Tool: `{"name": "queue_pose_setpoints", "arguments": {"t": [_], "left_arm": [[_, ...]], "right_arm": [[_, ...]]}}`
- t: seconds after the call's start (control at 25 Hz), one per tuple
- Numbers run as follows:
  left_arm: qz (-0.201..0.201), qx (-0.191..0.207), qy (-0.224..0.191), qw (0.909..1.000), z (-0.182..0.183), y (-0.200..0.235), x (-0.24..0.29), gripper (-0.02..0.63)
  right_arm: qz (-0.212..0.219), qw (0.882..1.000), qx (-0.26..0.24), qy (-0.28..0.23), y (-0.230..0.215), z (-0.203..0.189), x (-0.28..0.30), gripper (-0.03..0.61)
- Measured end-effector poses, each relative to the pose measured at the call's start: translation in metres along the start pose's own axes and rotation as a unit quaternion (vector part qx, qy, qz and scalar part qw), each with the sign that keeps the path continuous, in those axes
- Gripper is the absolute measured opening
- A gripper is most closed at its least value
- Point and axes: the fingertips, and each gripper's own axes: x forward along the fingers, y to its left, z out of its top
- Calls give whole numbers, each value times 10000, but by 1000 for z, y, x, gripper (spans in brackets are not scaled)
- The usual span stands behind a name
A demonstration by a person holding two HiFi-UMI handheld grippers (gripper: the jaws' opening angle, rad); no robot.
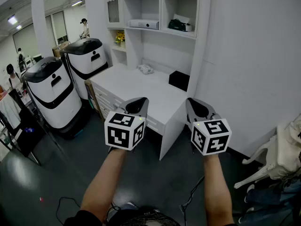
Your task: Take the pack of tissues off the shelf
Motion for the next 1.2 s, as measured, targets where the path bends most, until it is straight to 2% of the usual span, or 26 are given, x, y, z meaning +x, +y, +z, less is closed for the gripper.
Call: {"name": "queue_pose_setpoints", "arguments": {"t": [0.44,0.64,0.88,1.2], "left_arm": [[-80,145,85,9998,-4,-4,2,5],[-156,118,74,9998,-5,3,16,5],[-258,123,45,9996,-7,33,46,5],[-500,104,-62,9987,5,99,99,5]], "right_arm": [[-111,9999,-17,-86,-4,-1,5,6],[-156,9998,-77,-105,-11,2,18,37],[-228,9996,-130,-95,-20,1,57,87],[-426,9987,-255,-114,-23,16,135,153]]}}
